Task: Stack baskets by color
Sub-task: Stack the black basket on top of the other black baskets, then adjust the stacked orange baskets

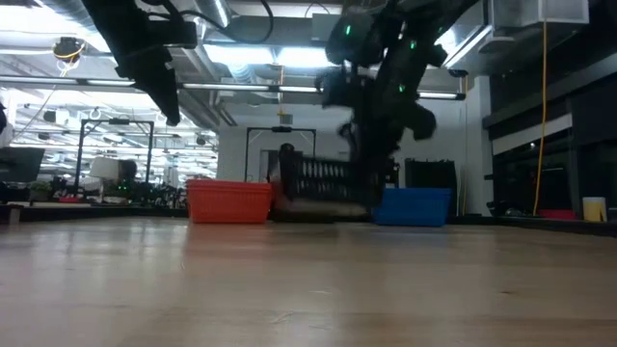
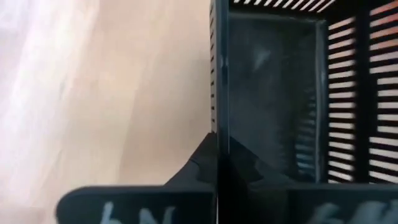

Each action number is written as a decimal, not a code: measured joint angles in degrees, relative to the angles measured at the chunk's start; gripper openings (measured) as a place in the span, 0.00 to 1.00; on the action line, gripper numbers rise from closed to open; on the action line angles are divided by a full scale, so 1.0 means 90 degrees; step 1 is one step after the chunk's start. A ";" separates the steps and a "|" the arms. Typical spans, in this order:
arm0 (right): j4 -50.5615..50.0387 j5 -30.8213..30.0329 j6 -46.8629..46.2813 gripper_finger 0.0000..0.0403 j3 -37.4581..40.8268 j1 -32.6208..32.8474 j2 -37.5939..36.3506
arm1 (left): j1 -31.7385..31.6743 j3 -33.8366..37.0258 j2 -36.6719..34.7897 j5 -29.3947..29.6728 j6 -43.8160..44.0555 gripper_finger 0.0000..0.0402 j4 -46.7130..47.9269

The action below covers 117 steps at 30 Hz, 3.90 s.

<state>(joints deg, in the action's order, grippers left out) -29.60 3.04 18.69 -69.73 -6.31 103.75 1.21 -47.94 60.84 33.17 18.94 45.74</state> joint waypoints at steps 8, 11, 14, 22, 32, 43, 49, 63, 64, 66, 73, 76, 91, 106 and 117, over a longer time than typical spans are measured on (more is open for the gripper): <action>0.2043 -0.1750 0.0770 0.00 0.0000 -0.0381 -0.0635 | 0.0000 0.0000 0.0002 0.0041 0.0000 0.14 -0.0007; 0.3280 -0.1725 0.1047 0.00 -0.0005 -0.0782 -0.0640 | 0.0000 0.0000 0.0002 0.0049 -0.0003 0.14 -0.0017; 0.3766 -0.1468 0.1122 0.00 -0.0208 -0.1253 -0.0555 | 0.0000 0.0000 0.0002 0.0053 -0.0003 0.14 -0.0022; 0.2840 -0.0589 0.0846 0.00 -0.1649 -0.2246 0.0356 | 0.0000 0.0000 0.0002 0.0065 -0.0005 0.14 -0.0024; 0.0835 -0.0646 0.0778 0.00 -0.2818 -0.2448 0.1748 | 0.0000 0.0000 0.0002 0.0076 -0.0005 0.14 -0.0024; 0.0425 -0.0837 0.0783 0.01 -0.2829 -0.2472 0.2104 | 0.0000 0.0000 0.0002 0.0090 -0.0005 0.14 -0.0027; 0.0096 -0.0722 0.0792 0.09 -0.2829 -0.2472 0.2074 | -0.0001 0.0000 0.0002 0.0092 -0.0005 0.14 -0.0027; 0.0009 -0.0662 0.0810 0.22 -0.2829 -0.2466 0.2044 | 0.0000 0.0000 0.0002 0.0097 -0.0005 0.14 -0.0027; 0.0009 -0.0664 0.0812 0.23 -0.2829 -0.2450 0.2044 | 0.0000 0.0000 0.0002 0.0097 -0.0004 0.14 -0.0027; 0.0002 -0.0664 0.0809 0.23 -0.2829 -0.2425 0.2041 | 0.0000 0.0000 0.0002 0.0097 -0.0003 0.14 -0.0027; -0.0380 -0.1181 0.0792 0.23 -0.2829 -0.2274 0.1847 | 0.0000 0.0000 0.0005 0.0097 -0.0003 0.14 -0.0025; -0.0630 -0.1262 0.0775 0.23 -0.2829 -0.2185 0.1660 | -0.0002 0.0000 0.0005 0.0097 -0.0001 0.14 -0.0030; -0.4389 -0.1272 -0.1762 0.22 -0.2827 -0.1449 -0.0523 | -0.0752 0.0002 0.1626 -0.0851 -0.0823 0.14 -0.2690; -0.5932 -0.1383 -0.2714 0.22 -0.2822 -0.0983 -0.2529 | -0.2272 0.0002 0.3677 -0.0845 -0.0424 0.14 -0.3782; -0.6121 -0.1388 -0.2692 0.22 -0.2822 -0.0971 -0.3013 | -0.2551 0.0000 0.3330 -0.0747 -0.0412 0.14 -0.2829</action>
<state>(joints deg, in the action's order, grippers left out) -84.68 -9.45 -5.54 -95.13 -15.05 76.64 -21.74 -47.94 90.80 26.44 15.23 20.28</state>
